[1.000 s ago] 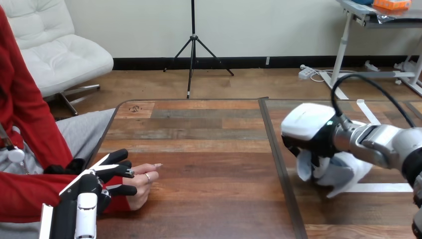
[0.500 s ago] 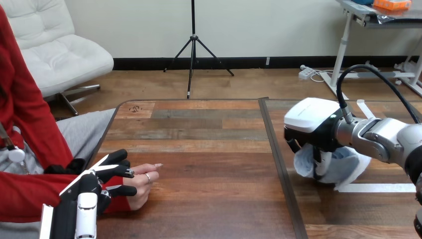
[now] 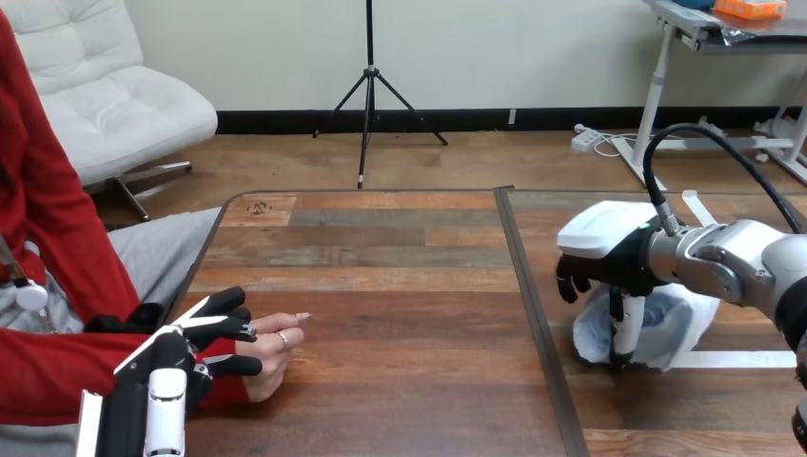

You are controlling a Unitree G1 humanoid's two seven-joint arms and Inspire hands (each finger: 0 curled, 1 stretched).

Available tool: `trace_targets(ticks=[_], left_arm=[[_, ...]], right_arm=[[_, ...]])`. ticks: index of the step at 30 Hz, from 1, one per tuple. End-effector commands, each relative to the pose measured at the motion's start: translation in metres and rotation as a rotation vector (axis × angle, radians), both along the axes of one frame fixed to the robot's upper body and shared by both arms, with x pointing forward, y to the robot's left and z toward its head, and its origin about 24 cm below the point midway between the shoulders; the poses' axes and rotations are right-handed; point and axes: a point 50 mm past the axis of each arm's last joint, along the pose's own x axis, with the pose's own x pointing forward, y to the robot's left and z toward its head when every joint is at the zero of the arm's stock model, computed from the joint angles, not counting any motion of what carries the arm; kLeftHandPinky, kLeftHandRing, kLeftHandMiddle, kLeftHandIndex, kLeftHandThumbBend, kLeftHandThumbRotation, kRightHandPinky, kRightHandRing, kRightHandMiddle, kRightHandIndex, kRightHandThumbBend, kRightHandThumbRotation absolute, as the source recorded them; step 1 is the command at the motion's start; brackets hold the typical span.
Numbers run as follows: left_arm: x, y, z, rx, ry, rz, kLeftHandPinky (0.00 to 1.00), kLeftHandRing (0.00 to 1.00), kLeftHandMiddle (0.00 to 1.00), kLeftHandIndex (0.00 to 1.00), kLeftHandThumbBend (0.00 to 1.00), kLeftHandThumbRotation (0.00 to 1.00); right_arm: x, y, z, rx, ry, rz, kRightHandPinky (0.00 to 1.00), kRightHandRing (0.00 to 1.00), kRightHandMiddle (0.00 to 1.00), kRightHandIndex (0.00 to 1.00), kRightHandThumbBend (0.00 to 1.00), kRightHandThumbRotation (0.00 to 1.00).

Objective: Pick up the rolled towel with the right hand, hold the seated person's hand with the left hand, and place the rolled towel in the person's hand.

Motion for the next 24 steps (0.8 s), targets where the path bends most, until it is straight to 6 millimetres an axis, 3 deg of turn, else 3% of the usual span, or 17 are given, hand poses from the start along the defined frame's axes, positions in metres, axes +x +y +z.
trace_targets(ticks=[1,3,9,24], left_arm=[[0.0209,-0.0083,0.0147,-0.038,-0.119,-0.002,0.55,0.76,0.78,0.52,0.47,1.00],[0.0210,-0.0084,0.0146,-0.038,-0.119,-0.003,0.55,0.76,0.78,0.52,0.47,1.00],[0.0216,-0.0089,0.0144,-0.038,-0.118,-0.005,0.55,0.77,0.78,0.52,0.47,1.00],[0.0231,-0.0096,0.0146,-0.043,-0.119,-0.018,0.56,0.78,0.78,0.52,0.48,1.00]], right_arm=[[0.0125,0.0055,0.0297,0.060,-0.074,-0.008,0.68,0.78,0.83,0.85,1.00,0.62],[0.0125,0.0052,0.0301,0.062,-0.070,-0.011,0.69,0.80,0.84,0.87,1.00,0.69],[0.0124,0.0041,0.0319,0.068,-0.069,-0.014,0.70,0.81,0.86,0.89,1.00,0.76],[0.0121,0.0037,0.0338,0.103,-0.058,-0.029,0.73,0.83,0.87,0.90,1.00,0.79]])
